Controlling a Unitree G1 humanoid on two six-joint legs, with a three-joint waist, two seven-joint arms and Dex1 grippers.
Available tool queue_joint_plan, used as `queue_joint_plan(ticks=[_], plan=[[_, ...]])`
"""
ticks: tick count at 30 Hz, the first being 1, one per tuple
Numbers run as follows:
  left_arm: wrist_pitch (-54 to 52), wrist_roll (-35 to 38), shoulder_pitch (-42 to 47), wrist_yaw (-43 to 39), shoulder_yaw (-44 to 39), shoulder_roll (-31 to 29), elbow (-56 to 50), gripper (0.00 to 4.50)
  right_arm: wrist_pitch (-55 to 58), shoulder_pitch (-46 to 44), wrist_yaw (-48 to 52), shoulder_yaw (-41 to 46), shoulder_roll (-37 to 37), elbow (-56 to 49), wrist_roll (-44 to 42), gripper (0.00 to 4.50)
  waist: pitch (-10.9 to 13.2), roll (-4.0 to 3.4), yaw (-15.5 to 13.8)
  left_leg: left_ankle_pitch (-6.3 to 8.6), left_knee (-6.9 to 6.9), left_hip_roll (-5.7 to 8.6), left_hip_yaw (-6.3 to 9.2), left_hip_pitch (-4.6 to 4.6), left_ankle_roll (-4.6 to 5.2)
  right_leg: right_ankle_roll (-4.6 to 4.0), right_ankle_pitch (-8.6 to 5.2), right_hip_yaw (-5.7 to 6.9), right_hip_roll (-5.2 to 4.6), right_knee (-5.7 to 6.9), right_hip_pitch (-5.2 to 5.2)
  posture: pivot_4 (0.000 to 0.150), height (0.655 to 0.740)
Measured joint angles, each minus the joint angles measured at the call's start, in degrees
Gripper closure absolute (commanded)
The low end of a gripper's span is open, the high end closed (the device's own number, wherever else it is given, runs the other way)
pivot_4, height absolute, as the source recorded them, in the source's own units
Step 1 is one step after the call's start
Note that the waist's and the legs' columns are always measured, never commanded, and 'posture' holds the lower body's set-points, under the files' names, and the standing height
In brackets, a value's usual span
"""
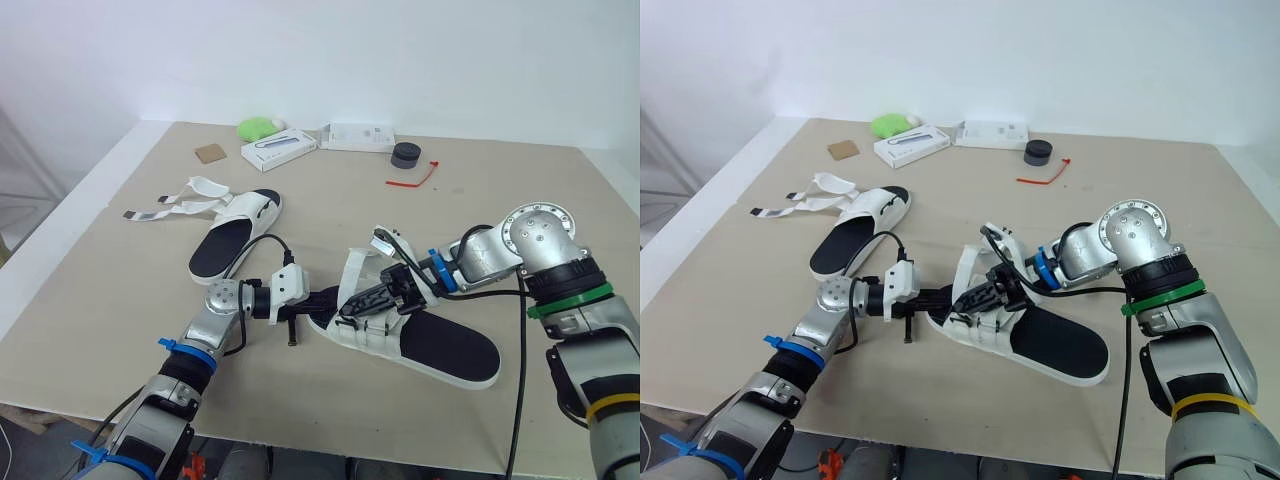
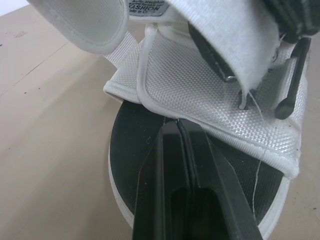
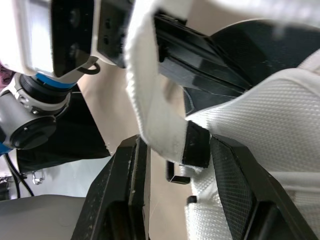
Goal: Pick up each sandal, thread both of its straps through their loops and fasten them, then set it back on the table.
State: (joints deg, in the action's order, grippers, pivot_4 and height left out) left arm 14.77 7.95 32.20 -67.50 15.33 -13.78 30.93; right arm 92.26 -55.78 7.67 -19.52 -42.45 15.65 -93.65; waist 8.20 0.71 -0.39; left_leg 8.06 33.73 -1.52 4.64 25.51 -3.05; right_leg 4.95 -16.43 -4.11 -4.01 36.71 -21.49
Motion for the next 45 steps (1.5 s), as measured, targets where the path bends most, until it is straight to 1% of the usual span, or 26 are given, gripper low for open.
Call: queue_joint_plan(ticks=[4, 8, 13, 18, 21, 24, 27, 33, 38, 43, 44, 45], plan=[[0.0, 0.0, 0.0, 0.0, 0.0, 0.1, 0.0, 4.50, -0.1, 1.6, -2.1, 0.2, -0.1, -2.3, -2.7, 2.40, 0.0, 0.03, 0.0, 0.00, 0.00, 0.01, -0.01, 0.02, 0.00, 0.03, -0.03, 0.02, -0.04, -0.01, 0.01, 0.150, 0.7400], [0.0, 0.0, 0.0, 0.0, 0.0, 0.2, 0.0, 4.50, -1.5, 3.2, -6.3, 0.7, -0.1, -4.8, -5.7, 2.40, 0.0, 0.02, 0.0, 0.00, 0.00, 0.04, -0.03, 0.02, 0.00, 0.05, -0.03, 0.02, -0.08, -0.02, 0.01, 0.150, 0.7400], [0.0, 0.0, 0.0, 0.1, 0.0, 0.4, 0.2, 4.50, -3.2, 3.4, -10.9, 0.8, 1.3, -7.3, -5.6, 2.40, 0.0, 0.02, 0.0, 0.00, 0.00, 0.06, -0.03, 0.03, 0.00, 0.06, -0.04, 0.04, -0.13, -0.03, 0.01, 0.150, 0.7400], [0.0, 0.0, -0.1, 0.4, 0.0, 0.7, 0.2, 4.50, -3.9, 3.7, -13.5, 1.7, 1.3, -11.8, -3.3, 2.40, 0.0, 0.03, 0.0, 0.00, 0.00, 0.21, -0.06, 0.07, 0.01, 0.08, -0.05, 0.05, -0.31, -0.08, 0.04, 0.150, 0.7400], [0.0, 0.0, -0.4, 0.5, 0.0, 0.8, 0.0, 4.50, -4.9, 5.4, -15.2, 2.2, 1.2, -14.8, -3.6, 2.40, 0.0, 0.03, -0.1, 0.00, 0.00, 0.21, -0.05, 0.09, 0.01, 0.07, -0.04, 0.08, -0.32, -0.22, 0.09, 0.150, 0.7400], [0.0, 0.0, -0.5, 0.6, 0.0, 0.9, -0.2, 4.50, -6.5, 7.7, -17.0, 2.2, 0.1, -17.5, -5.6, 2.40, 0.0, 0.03, -0.1, -0.01, -0.01, 0.21, -0.05, 0.13, 0.01, 0.04, -0.03, 0.09, -0.34, -0.36, 0.14, 0.150, 0.7400], [0.0, 0.0, -0.5, 0.6, 0.0, 0.9, -0.3, 4.50, -8.7, 9.2, -19.2, 2.2, -1.7, -19.7, -9.0, 2.40, 0.0, 0.03, -0.1, -0.01, -0.01, 0.21, -0.06, 0.16, 0.02, -0.10, 0.06, 0.10, -0.35, -0.48, 0.17, 0.150, 0.7400], [0.0, 0.0, -0.3, 0.6, 0.0, 0.9, -0.1, 4.50, -15.2, 11.3, -24.9, 1.8, -4.9, -22.5, -16.4, 2.40, 0.0, 0.06, 0.0, -0.01, -0.01, 0.18, -0.07, 0.18, 0.03, -0.08, 0.05, 0.12, -0.36, -0.56, 0.16, 0.150, 0.7400], [0.0, 0.0, -0.3, 0.5, 0.0, 1.0, -0.1, 4.50, -19.2, 13.4, -27.1, 1.3, -4.6, -24.3, -18.0, 2.40, 0.0, 0.06, 0.0, -0.03, -0.01, 0.19, -0.07, 0.23, 0.05, -0.10, 0.06, 0.12, -0.37, -0.58, 0.15, 0.150, 0.7400], [0.0, 0.0, -0.2, 0.3, 0.0, 1.0, -0.1, 4.50, -20.8, 14.7, -27.5, 1.3, -4.6, -25.6, -18.1, 2.40, 0.0, 0.06, -0.1, -0.03, -0.02, 0.18, -0.07, 0.24, 0.06, -0.15, 0.09, 0.13, -0.38, -0.58, 0.15, 0.150, 0.7400], [0.0, 0.0, -0.2, 0.3, 0.0, 1.0, -0.1, 4.50, -20.9, 14.9, -27.5, 1.3, -4.6, -25.6, -18.1, 2.60, 0.0, 0.06, -0.1, -0.03, -0.01, 0.18, -0.07, 0.24, 0.06, -0.15, 0.09, 0.13, -0.38, -0.58, 0.15, 0.150, 0.7400], [0.0, 0.0, -0.2, 0.3, 0.0, 1.0, -0.1, 4.50, -21.2, 15.2, -27.5, 1.3, -4.7, -25.9, -18.1, 2.91, 0.0, 0.06, -0.1, -0.04, -0.01, 0.19, -0.06, 0.25, 0.06, -0.15, 0.09, 0.13, -0.38, -0.58, 0.15, 0.150, 0.7400]])
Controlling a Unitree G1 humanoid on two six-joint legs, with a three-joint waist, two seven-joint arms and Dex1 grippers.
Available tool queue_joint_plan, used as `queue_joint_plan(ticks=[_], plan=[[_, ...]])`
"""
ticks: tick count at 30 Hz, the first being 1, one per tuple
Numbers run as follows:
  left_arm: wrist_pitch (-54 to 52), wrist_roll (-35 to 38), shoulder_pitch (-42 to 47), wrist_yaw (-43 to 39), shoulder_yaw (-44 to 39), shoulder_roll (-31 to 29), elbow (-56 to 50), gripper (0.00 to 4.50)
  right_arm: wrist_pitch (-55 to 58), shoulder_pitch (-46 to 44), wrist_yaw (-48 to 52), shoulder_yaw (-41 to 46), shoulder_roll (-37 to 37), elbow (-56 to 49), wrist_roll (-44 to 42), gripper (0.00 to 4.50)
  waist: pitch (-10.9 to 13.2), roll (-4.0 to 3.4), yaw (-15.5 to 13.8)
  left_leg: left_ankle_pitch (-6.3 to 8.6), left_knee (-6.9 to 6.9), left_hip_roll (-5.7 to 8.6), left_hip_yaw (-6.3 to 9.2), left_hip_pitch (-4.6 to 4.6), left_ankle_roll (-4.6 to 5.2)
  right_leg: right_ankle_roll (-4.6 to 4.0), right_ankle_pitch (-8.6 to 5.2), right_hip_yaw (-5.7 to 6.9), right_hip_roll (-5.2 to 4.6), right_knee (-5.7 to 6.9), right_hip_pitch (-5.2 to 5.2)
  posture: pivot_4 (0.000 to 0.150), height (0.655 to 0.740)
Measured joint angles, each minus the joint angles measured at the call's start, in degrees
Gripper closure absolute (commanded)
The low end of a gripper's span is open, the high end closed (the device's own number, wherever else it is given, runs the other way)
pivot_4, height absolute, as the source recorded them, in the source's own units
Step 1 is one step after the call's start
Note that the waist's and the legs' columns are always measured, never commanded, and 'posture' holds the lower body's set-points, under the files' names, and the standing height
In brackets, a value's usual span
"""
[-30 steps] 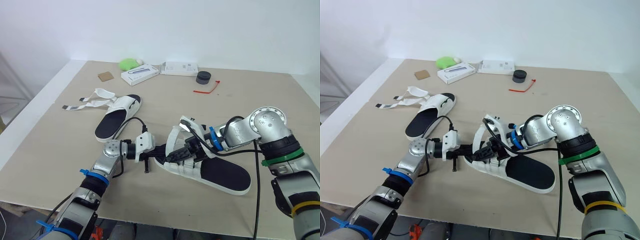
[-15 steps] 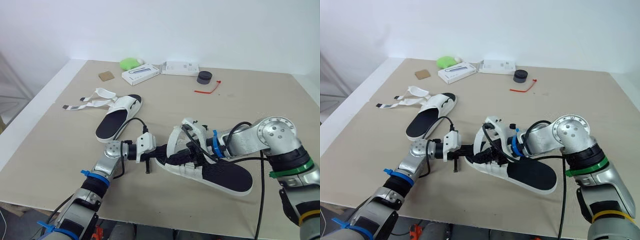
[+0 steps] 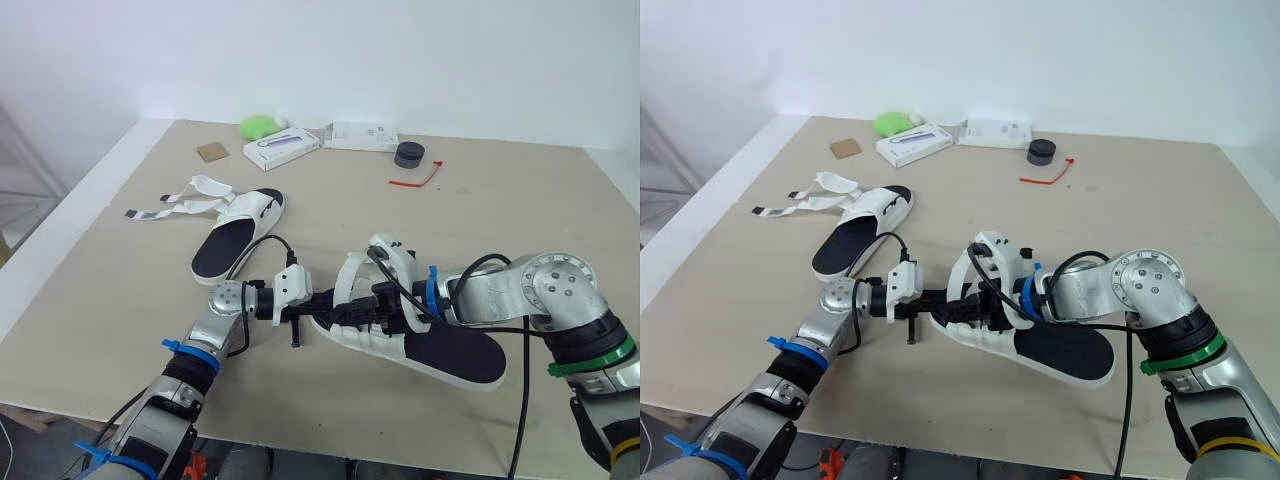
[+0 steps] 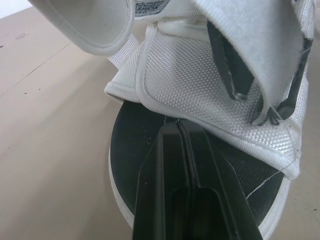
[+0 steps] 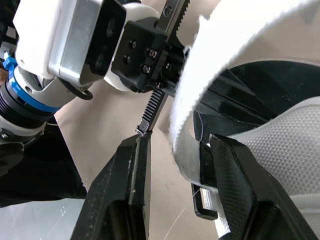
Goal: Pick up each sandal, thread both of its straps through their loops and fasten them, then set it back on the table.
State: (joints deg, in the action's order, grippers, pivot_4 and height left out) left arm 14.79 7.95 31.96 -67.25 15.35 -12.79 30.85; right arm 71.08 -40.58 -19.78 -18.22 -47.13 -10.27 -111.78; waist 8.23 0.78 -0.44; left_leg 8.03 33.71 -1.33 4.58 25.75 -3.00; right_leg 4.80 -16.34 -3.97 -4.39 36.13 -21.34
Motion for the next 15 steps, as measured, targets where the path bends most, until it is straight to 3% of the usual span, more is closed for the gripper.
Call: queue_joint_plan(ticks=[1, 3, 4, 15], plan=[[0.0, 0.0, 0.0, 0.0, 0.0, 0.0, 0.0, 4.50, -0.1, 0.2, 0.0, 0.0, 0.0, -0.3, 0.0, 3.06, 0.0, 0.00, 0.0, 0.00, 0.00, 0.00, 0.00, 0.00, 0.00, 0.00, 0.00, 0.01, 0.00, 0.00, 0.00, 0.150, 0.7400], [0.0, 0.0, 0.0, -0.1, 0.0, 0.0, 0.0, 4.50, -0.7, 1.0, 0.3, 0.0, 0.0, -1.4, 0.0, 4.07, 0.0, 0.00, 0.0, 0.00, 0.00, -0.01, 0.00, 0.00, 0.00, 0.00, 0.00, 0.01, 0.00, 0.00, 0.00, 0.150, 0.7400], [0.0, 0.0, 0.0, -0.1, 0.0, 0.0, 0.0, 4.50, -1.0, 1.1, 0.3, 0.1, 0.0, -1.4, 0.0, 4.37, 0.0, 0.00, 0.0, 0.00, 0.00, -0.01, 0.01, 0.00, 0.00, 0.00, 0.00, 0.02, 0.00, 0.00, 0.00, 0.150, 0.7400], [0.0, 0.0, 0.0, -0.2, 0.0, 0.0, 0.0, 4.50, -2.2, 2.5, 1.7, 3.9, 2.1, 1.0, -0.1, 4.46, 0.0, 0.02, 0.0, 0.00, -0.01, -0.02, 0.00, 0.01, 0.00, 0.00, 0.00, 0.03, -0.01, -0.02, 0.01, 0.150, 0.7400]])
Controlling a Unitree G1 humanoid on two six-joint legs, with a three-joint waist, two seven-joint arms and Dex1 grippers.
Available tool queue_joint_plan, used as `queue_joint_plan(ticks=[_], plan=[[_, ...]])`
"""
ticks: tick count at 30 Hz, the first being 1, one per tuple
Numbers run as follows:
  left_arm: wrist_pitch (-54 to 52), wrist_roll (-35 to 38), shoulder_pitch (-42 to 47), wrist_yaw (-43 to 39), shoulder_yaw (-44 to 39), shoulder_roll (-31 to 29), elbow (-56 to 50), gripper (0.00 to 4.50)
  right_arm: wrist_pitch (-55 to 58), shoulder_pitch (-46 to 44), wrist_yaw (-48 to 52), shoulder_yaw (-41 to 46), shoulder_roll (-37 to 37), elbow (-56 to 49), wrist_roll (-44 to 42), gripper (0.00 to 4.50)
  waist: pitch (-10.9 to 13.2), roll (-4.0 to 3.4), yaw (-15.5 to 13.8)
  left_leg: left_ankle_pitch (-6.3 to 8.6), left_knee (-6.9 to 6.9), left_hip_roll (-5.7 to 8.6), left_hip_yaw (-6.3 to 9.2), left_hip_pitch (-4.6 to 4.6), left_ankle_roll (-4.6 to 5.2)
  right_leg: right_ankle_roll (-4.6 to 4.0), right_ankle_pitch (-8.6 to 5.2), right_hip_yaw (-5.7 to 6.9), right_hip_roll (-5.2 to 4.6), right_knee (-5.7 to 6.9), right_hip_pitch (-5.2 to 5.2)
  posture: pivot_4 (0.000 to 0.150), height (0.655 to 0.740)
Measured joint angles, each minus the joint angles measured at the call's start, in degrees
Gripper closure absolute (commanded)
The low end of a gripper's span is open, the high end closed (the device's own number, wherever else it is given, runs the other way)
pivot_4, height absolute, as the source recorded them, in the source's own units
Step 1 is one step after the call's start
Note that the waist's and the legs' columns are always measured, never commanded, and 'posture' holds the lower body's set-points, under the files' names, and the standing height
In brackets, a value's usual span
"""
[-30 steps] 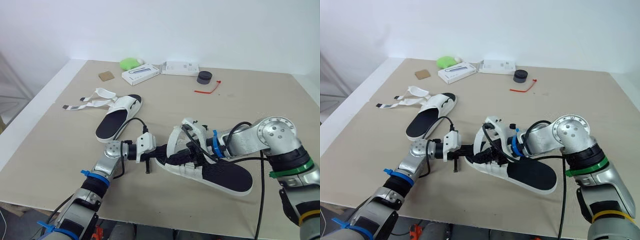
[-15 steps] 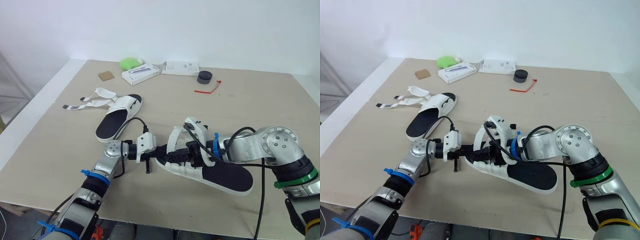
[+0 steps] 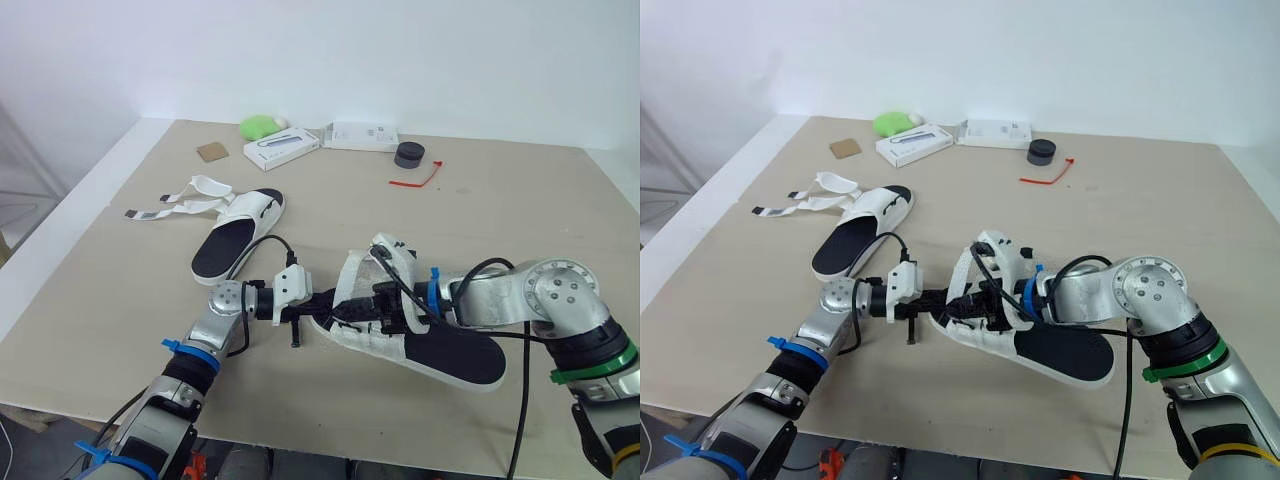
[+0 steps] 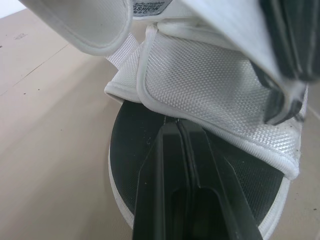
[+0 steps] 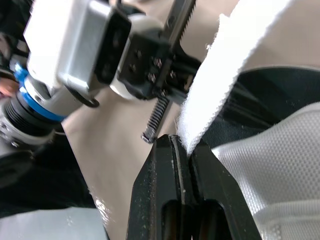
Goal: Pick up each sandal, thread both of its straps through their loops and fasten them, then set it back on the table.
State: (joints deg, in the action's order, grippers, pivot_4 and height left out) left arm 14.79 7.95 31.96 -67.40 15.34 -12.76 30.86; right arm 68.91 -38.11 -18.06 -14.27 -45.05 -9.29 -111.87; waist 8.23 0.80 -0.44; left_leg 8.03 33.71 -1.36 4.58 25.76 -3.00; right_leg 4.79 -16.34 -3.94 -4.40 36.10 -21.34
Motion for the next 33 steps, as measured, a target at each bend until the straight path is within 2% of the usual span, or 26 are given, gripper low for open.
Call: queue_joint_plan(ticks=[5, 12, 33], plan=[[0.0, 0.0, 0.0, -0.1, 0.0, 0.1, 0.0, 4.50, 1.6, 1.6, 1.9, 4.8, 2.6, 3.2, 0.0, 4.46, 0.0, -0.01, 0.0, -0.01, 0.00, 0.05, 0.01, 0.02, 0.01, -0.20, 0.12, 0.00, 0.00, 0.00, 0.02, 0.150, 0.7400], [0.0, 0.0, 0.0, -0.1, 0.0, 0.2, 0.0, 4.50, 5.0, 3.3, 3.9, 7.4, -0.7, 5.4, -0.2, 4.46, 0.0, -0.01, 0.0, -0.01, 0.00, 0.08, 0.02, 0.05, 0.01, -0.20, 0.12, 0.01, 0.00, -0.01, 0.01, 0.150, 0.7400], [0.0, 0.0, -0.1, 0.0, 0.0, 0.2, 0.0, 4.50, 8.6, 4.8, 9.3, 7.4, -0.6, 8.9, -0.2, 4.46, 0.0, -0.01, 0.0, -0.01, 0.00, 0.13, 0.07, 0.05, 0.02, 0.09, -0.04, 0.04, 0.02, -0.01, 0.04, 0.150, 0.7400]])
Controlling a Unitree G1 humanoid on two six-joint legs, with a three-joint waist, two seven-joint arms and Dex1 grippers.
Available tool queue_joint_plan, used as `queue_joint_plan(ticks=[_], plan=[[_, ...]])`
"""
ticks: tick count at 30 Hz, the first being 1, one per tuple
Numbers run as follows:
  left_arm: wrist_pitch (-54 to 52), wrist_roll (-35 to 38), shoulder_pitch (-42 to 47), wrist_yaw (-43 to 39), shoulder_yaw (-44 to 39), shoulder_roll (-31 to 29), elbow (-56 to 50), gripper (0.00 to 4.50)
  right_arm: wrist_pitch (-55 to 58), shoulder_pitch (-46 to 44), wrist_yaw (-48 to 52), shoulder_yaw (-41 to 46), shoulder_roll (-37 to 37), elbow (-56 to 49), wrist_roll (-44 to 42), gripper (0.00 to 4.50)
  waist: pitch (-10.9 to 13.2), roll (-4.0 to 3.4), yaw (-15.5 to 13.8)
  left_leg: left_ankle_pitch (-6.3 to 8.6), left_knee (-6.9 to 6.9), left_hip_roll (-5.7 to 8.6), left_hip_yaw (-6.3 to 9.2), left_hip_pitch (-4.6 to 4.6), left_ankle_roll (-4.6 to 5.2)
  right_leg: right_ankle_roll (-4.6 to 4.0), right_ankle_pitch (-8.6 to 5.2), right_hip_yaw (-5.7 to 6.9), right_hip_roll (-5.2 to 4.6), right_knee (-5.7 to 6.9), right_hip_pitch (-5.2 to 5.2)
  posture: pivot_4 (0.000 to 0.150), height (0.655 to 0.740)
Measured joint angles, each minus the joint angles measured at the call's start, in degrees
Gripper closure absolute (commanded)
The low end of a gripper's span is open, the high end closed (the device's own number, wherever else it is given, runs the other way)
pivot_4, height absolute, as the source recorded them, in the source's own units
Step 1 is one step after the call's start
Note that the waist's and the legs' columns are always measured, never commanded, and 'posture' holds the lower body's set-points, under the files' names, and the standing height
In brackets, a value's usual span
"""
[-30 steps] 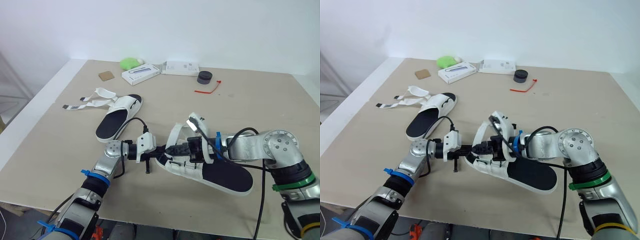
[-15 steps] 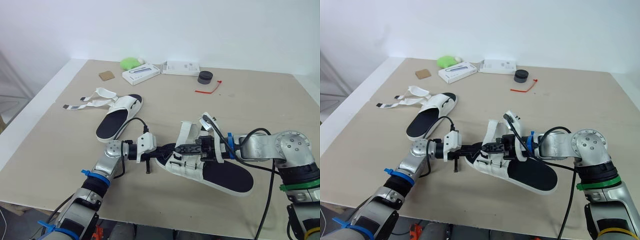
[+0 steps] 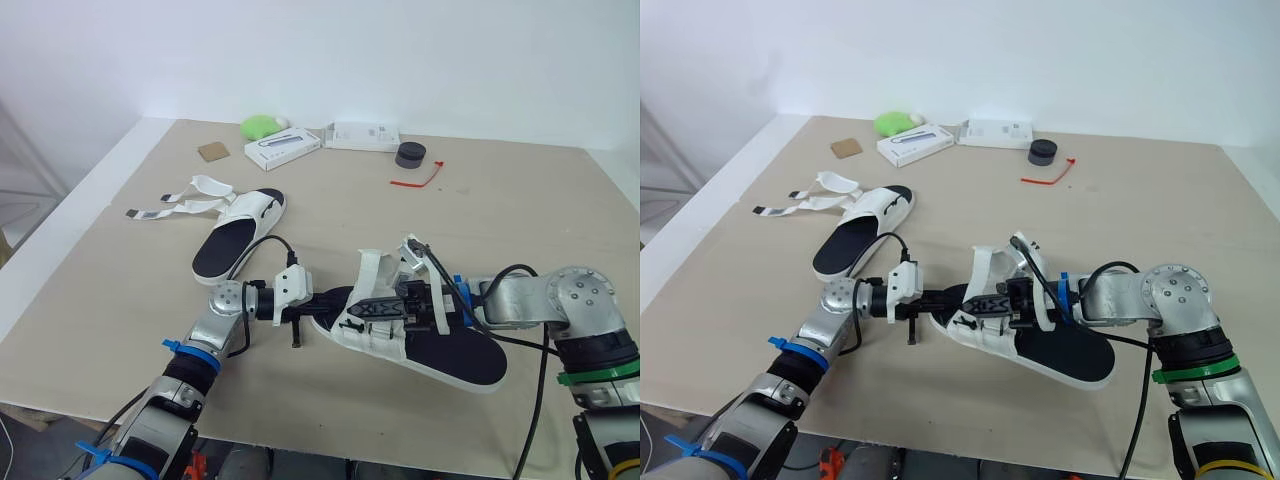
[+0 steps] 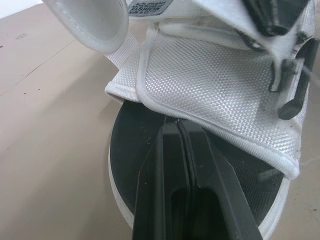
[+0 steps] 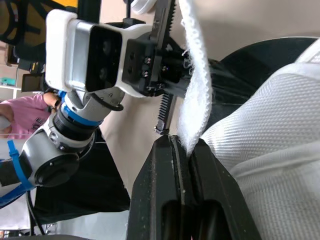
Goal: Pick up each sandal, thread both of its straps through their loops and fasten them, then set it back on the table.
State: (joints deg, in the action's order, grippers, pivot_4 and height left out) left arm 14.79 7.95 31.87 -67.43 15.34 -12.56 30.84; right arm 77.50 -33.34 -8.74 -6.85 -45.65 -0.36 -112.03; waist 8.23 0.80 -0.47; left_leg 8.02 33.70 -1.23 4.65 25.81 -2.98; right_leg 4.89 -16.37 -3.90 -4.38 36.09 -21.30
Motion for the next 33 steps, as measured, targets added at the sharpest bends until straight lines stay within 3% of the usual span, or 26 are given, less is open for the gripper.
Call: queue_joint_plan(ticks=[11, 33], plan=[[0.0, 0.0, -0.2, 0.6, -0.1, 0.0, 0.0, 4.50, 0.3, -1.7, -4.0, 0.0, 3.9, 2.8, 0.0, 4.46, 0.0, -0.01, 0.0, -0.03, 0.00, -0.01, 0.01, -0.02, 0.05, 0.01, 0.04, 0.01, 0.02, 0.01, 0.01, 0.150, 0.7400], [0.0, 0.0, -1.0, 1.8, -0.1, 0.0, -0.6, 4.50, 2.3, -3.8, -2.8, 0.5, 5.1, 4.3, 0.0, 4.46, 0.0, -0.03, 0.0, -0.06, 0.00, -0.09, 0.00, -0.04, 0.09, 0.03, 0.06, 0.01, 0.04, 0.00, -0.01, 0.150, 0.7400]])
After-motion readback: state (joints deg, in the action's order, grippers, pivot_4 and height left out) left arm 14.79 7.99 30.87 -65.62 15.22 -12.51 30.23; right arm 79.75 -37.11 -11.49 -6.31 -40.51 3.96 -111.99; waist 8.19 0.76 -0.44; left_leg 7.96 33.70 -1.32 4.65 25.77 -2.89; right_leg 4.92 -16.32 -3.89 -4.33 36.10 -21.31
